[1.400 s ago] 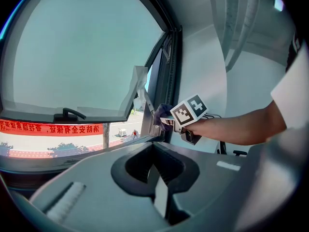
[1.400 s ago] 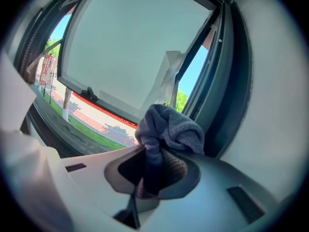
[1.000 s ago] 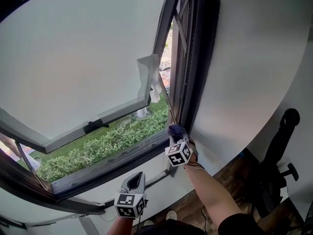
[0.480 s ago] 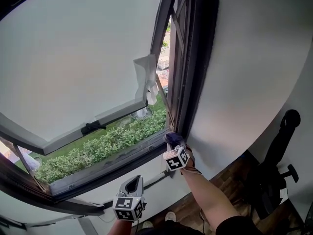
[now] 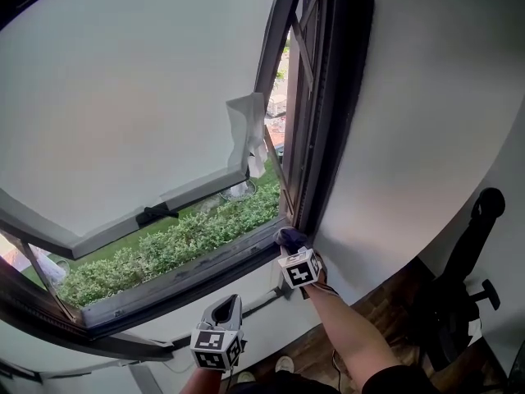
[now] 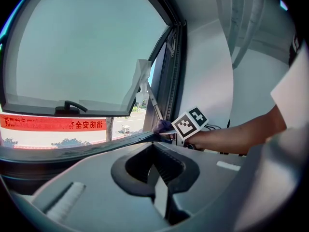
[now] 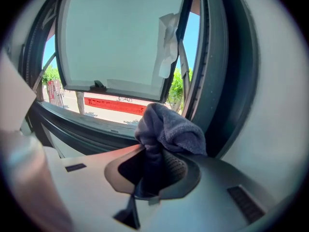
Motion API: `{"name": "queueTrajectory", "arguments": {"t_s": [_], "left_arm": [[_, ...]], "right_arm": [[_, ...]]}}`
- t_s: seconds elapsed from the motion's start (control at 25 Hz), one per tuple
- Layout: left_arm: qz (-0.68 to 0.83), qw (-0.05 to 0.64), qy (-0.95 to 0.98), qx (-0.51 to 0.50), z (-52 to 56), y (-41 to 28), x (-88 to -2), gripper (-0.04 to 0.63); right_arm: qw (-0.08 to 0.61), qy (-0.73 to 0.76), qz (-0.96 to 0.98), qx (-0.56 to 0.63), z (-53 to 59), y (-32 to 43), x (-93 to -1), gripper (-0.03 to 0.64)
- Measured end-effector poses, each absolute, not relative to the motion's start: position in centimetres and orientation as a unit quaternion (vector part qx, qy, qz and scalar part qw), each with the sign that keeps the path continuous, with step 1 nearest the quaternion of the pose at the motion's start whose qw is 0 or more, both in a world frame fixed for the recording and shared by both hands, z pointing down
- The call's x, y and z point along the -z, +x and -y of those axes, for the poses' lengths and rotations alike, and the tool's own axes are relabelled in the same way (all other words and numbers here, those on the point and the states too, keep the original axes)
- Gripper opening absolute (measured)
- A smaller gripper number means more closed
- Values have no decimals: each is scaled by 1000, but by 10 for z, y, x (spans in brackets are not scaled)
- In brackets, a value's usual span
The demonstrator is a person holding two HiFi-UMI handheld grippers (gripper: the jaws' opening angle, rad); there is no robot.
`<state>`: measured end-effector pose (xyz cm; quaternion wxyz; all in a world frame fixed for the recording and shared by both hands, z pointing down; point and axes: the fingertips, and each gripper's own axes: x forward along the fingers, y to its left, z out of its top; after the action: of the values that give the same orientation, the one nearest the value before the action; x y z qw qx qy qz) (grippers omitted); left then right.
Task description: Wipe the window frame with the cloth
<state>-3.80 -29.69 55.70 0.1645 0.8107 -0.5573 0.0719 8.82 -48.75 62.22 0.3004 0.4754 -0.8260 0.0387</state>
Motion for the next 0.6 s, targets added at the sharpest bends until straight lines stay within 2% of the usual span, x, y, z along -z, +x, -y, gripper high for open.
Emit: {"name": "queueTrajectory", "arguments": {"t_s": [0.4,0.6], "left_arm": [[559,153,812,-71,299,-50,-547,9],[562,146,811,-68,296,-56,-541,8]], "right_arm": [[273,445,850,-74,464,51,-620,67],[223,497,832,-105,460,66,-614,67]]}}
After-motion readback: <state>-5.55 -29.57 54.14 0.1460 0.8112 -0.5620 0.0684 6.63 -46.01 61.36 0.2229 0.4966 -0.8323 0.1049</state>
